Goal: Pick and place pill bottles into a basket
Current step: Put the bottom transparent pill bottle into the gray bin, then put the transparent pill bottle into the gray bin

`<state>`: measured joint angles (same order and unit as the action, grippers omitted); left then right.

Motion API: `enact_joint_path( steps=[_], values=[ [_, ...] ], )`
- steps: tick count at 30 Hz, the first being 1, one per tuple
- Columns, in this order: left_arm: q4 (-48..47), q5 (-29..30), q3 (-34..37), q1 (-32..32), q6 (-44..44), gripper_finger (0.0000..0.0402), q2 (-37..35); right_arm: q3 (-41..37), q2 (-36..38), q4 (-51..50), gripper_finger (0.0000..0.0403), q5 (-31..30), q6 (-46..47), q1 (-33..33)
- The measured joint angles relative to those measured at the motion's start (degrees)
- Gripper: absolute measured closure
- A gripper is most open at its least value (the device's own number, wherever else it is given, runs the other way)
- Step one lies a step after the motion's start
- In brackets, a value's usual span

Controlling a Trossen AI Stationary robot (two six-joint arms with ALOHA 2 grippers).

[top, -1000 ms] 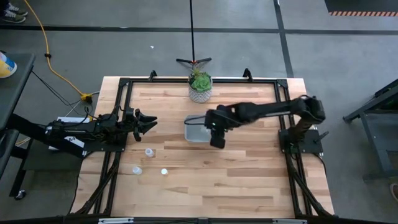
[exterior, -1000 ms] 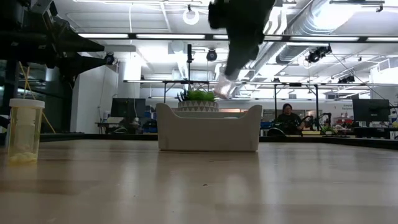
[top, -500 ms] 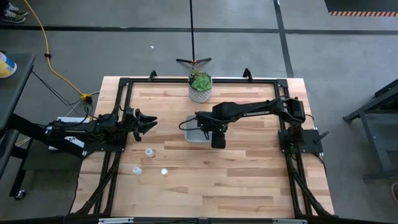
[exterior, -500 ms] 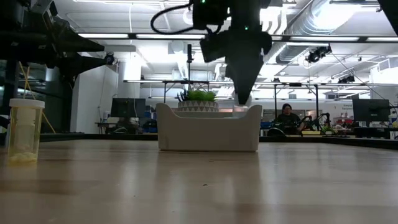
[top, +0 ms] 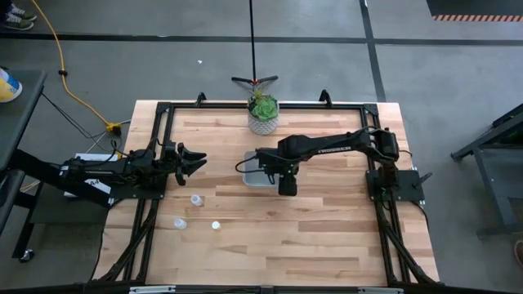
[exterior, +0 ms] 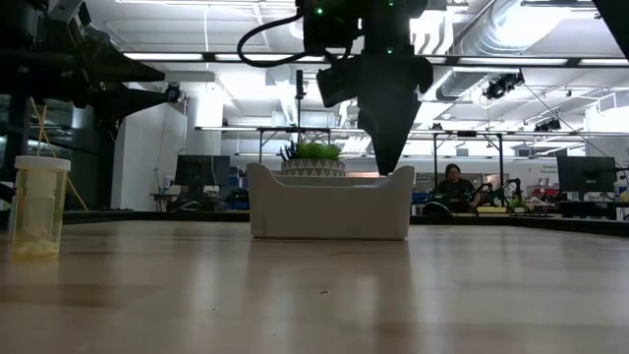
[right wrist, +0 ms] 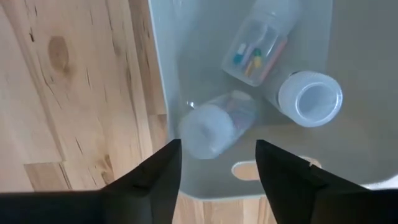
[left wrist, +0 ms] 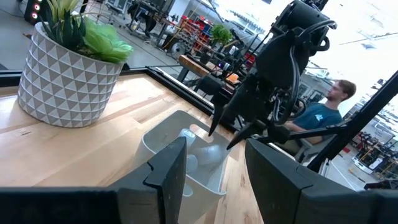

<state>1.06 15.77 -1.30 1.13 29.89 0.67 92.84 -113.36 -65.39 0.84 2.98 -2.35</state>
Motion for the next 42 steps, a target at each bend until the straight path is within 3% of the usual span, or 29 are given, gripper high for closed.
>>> enact_joint_path(
  steps=[9,15,18,21,23,30,34,42],
  values=[
    [0.00,0.00,0.00,-0.01,0.00,0.0202,0.00,5.02,4.34,4.94,0.0197,0.74,0.60,-1.90],
    [0.00,-0.06,0.00,0.00,0.00,0.0202,0.00,0.87,17.80,28.02,0.0223,1.00,-1.91,-1.97],
    [-0.01,-0.09,0.00,0.01,0.00,0.0202,0.00,-9.52,27.22,47.78,0.0242,1.48,-1.11,-1.73],
    [0.00,-0.11,0.00,0.01,0.00,0.0202,0.00,-25.05,36.38,70.35,0.0263,1.68,1.99,-1.73],
    [0.00,-0.11,0.00,0.01,0.00,0.0202,0.00,-35.21,41.51,79.27,0.0275,1.19,3.80,-1.75],
    [0.00,-0.11,0.00,0.01,0.00,0.0202,0.00,-61.67,60.76,83.67,0.0307,-4.65,14.51,0.82],
    [0.00,-0.09,0.00,0.01,0.00,0.0202,0.00,-73.53,70.87,90.33,0.0327,-8.82,14.83,4.20],
    [0.51,0.24,0.00,-0.01,0.39,0.0202,0.00,-92.29,81.99,106.30,0.0364,-15.98,17.01,6.94]
  ],
)
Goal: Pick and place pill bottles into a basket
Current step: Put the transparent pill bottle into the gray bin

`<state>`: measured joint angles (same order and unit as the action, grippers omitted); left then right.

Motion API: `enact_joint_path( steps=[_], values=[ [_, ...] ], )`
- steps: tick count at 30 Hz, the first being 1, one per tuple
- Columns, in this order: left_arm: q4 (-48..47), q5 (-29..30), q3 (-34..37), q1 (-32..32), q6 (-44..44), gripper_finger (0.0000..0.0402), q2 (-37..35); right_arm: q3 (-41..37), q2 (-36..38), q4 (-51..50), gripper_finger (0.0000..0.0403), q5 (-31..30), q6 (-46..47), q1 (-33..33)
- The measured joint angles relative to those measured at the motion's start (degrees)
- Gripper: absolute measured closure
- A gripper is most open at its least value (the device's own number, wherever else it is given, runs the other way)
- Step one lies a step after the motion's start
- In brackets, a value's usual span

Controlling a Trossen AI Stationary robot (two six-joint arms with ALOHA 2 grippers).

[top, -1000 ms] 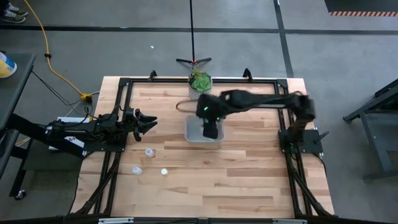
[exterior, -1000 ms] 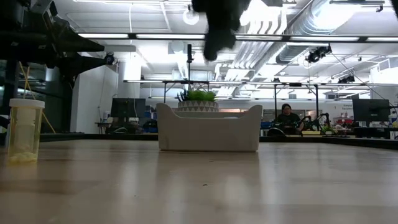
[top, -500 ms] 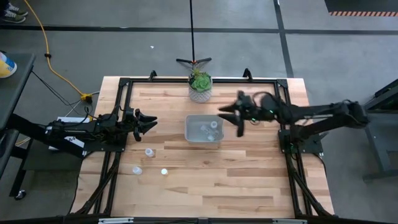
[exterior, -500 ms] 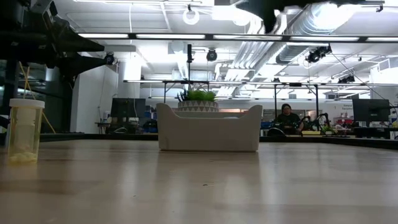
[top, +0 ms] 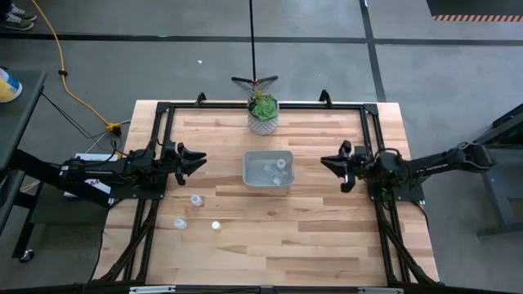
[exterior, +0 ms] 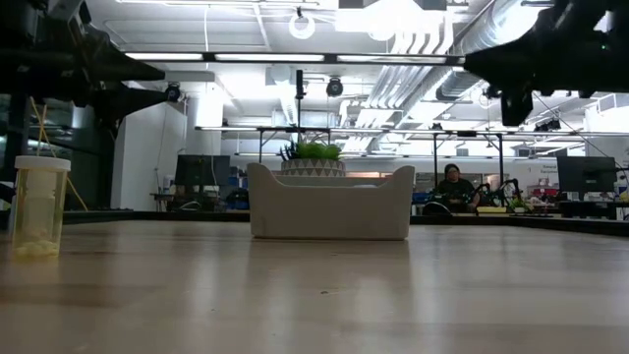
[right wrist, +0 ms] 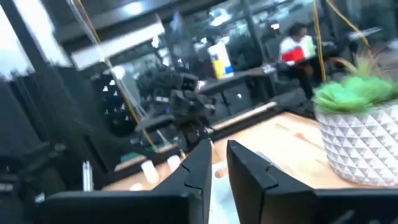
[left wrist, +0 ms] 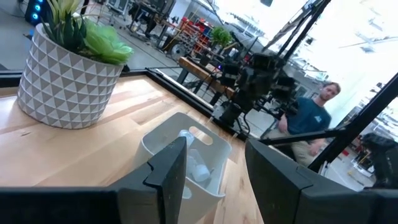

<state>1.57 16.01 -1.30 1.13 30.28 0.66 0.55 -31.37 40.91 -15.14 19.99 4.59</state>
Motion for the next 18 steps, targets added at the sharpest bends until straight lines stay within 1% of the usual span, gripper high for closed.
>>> enact_joint_path(
  steps=[3,7,9,12,15,18],
  values=[
    [0.22,0.20,-0.04,0.00,0.00,0.0202,-0.04,1.41,1.66,-4.93,0.0374,-2.24,-0.46,-0.19],
    [1.50,0.73,-0.04,0.00,0.31,0.0202,-0.04,1.76,1.81,-4.75,0.0382,-3.93,-3.78,-0.83],
    [3.79,0.91,-0.04,0.00,0.33,0.0202,-0.04,1.76,1.82,-5.67,0.0384,-4.60,-4.55,-1.31],
    [10.59,2.44,-0.39,0.00,-0.71,0.0202,-0.02,1.76,1.81,-8.08,0.0383,-4.70,-4.50,-1.98],
    [16.32,4.03,-3.26,0.00,-4.52,0.0202,0.57,1.76,1.79,-10.56,0.0380,-4.68,-3.30,-2.09],
    [17.62,4.65,-8.84,0.00,-9.30,0.0200,3.23,1.76,1.79,-12.07,0.0378,-4.19,-0.76,-2.09]
  ],
)
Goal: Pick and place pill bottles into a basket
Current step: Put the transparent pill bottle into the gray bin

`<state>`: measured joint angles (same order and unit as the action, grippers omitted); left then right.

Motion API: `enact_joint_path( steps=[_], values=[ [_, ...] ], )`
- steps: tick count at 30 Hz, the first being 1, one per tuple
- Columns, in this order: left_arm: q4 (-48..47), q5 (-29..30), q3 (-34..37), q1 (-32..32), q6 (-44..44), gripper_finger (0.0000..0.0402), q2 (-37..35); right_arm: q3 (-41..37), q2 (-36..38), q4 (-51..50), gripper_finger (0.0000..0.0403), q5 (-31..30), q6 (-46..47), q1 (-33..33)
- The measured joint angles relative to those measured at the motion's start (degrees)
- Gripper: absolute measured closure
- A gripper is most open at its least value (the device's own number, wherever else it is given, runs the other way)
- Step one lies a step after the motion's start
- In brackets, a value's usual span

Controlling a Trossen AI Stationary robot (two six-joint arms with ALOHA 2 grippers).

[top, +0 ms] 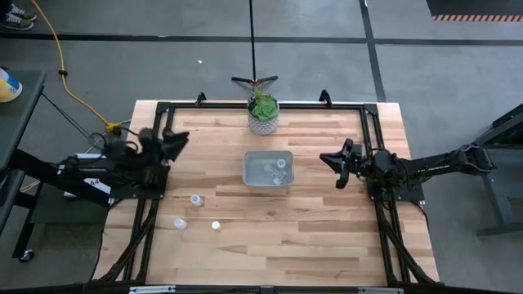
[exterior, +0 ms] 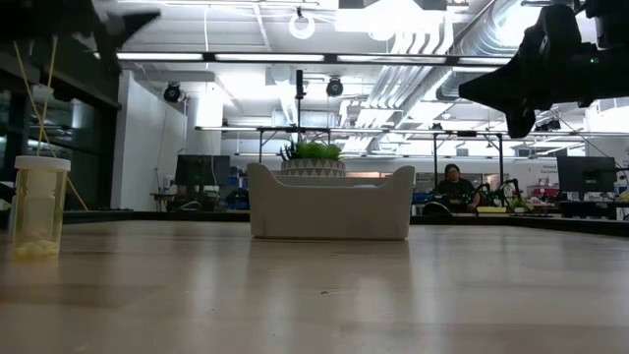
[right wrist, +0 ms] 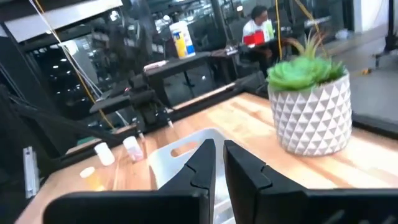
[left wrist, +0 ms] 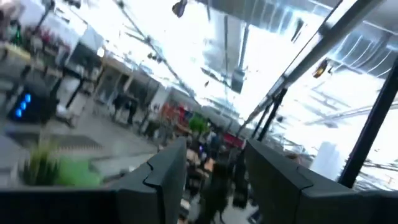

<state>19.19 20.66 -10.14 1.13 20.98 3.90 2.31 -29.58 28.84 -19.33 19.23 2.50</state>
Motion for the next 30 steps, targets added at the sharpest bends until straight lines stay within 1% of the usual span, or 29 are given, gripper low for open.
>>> enact_joint_path(
  steps=[2,4,5,7,9,11,14,17,20,22,24,27,30],
  values=[
    [-0.62,0.09,-4.66,0.00,-2.03,0.0191,3.65,0.00,0.00,-0.53,0.0379,0.46,0.21,0.02],
    [-2.30,-0.10,-9.95,0.00,-2.90,0.0172,8.57,0.00,0.00,-0.53,0.0381,0.55,0.23,0.02],
    [-3.90,-0.82,-12.94,0.00,-2.98,0.0159,11.59,0.00,0.02,-0.53,0.0382,0.42,0.23,0.01],
    [-9.72,-4.15,-19.22,0.00,-3.11,0.0131,17.94,0.00,0.00,-0.53,0.0384,0.11,0.22,0.01],
    [-19.74,-7.53,-26.09,0.00,-3.14,0.0107,24.39,0.00,0.02,-0.53,0.0384,0.11,0.18,0.00],
    [-32.23,-10.03,-33.36,0.02,-3.16,0.0090,30.64,0.00,0.00,-0.53,0.0382,0.11,-0.01,0.02],
    [-51.50,-13.26,-43.08,0.02,-2.54,0.0078,39.14,0.00,0.00,-0.54,0.0379,0.07,-0.04,0.01],
    [-65.62,-16.49,-50.42,0.02,-1.09,0.0076,46.68,0.00,0.00,-0.61,0.0378,0.05,-0.12,0.01],
    [-73.70,-21.57,-54.07,0.02,0.73,0.0076,52.74,0.00,-0.02,-1.01,0.0380,-0.02,-0.12,0.01],
    [-78.63,-25.45,-54.26,0.02,0.96,0.0076,55.82,0.00,0.01,-1.54,0.0383,-0.04,0.11,0.02],
    [-83.06,-28.11,-54.07,0.04,1.68,0.0076,58.82,-0.02,-0.02,-2.25,0.0384,0.18,0.16,0.02],
    [-88.34,-30.52,-52.50,0.04,2.78,0.0076,62.59,-0.02,-0.01,-3.26,0.0383,0.27,0.22,0.01],
    [-88.86,-31.70,-50.12,0.02,3.42,0.0076,65.01,-0.02,0.00,-3.48,0.0382,0.28,0.23,0.02]
  ],
)
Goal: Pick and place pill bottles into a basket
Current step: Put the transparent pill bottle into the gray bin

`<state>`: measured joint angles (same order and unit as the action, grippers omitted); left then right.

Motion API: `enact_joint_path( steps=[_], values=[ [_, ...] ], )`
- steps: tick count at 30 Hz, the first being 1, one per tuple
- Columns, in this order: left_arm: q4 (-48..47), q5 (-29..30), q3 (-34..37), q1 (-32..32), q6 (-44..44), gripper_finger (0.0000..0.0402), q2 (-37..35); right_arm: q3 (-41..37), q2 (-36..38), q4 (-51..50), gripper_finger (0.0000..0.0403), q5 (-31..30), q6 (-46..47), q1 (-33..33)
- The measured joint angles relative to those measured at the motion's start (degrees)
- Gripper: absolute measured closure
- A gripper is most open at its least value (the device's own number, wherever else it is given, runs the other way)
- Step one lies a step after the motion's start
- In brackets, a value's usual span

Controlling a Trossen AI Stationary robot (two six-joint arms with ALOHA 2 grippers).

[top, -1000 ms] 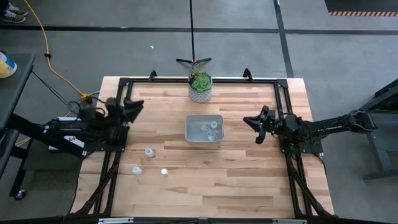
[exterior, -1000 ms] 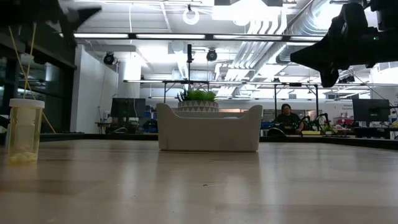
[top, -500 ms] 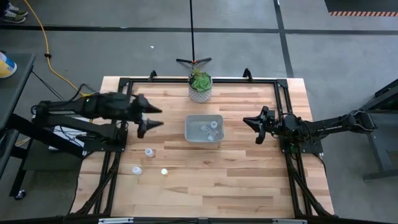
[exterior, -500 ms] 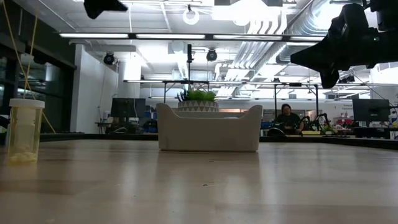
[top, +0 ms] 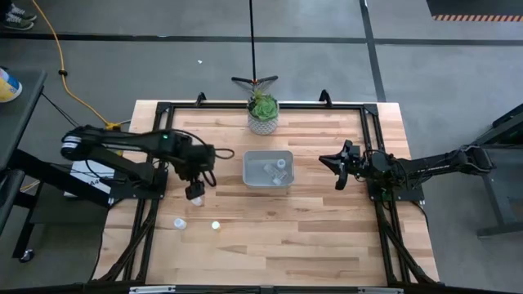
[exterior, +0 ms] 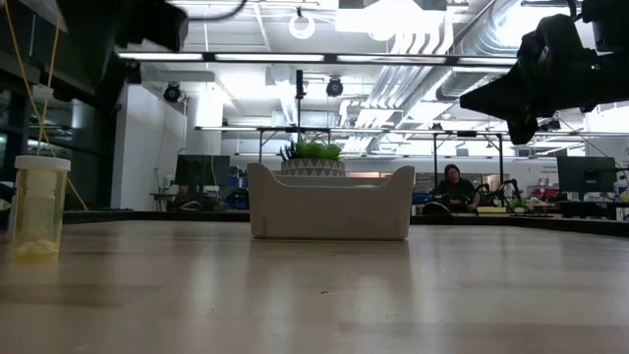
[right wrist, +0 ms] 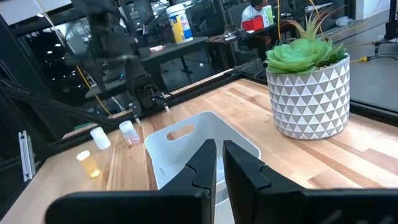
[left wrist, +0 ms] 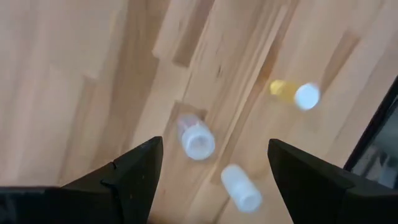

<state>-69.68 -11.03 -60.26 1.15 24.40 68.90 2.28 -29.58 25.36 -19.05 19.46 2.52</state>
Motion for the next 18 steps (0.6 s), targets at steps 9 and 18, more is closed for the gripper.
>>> enact_joint_path(
  steps=[9,18],
  values=[
    [3.88,-3.62,7.66,0.00,4.31,0.0076,3.04,0.00,-0.02,-0.64,0.0385,0.07,0.02,0.00],
    [10.20,-5.49,13.91,0.00,8.96,0.0076,3.02,0.00,-0.02,-0.76,0.0386,-0.07,0.03,0.00]
  ],
)
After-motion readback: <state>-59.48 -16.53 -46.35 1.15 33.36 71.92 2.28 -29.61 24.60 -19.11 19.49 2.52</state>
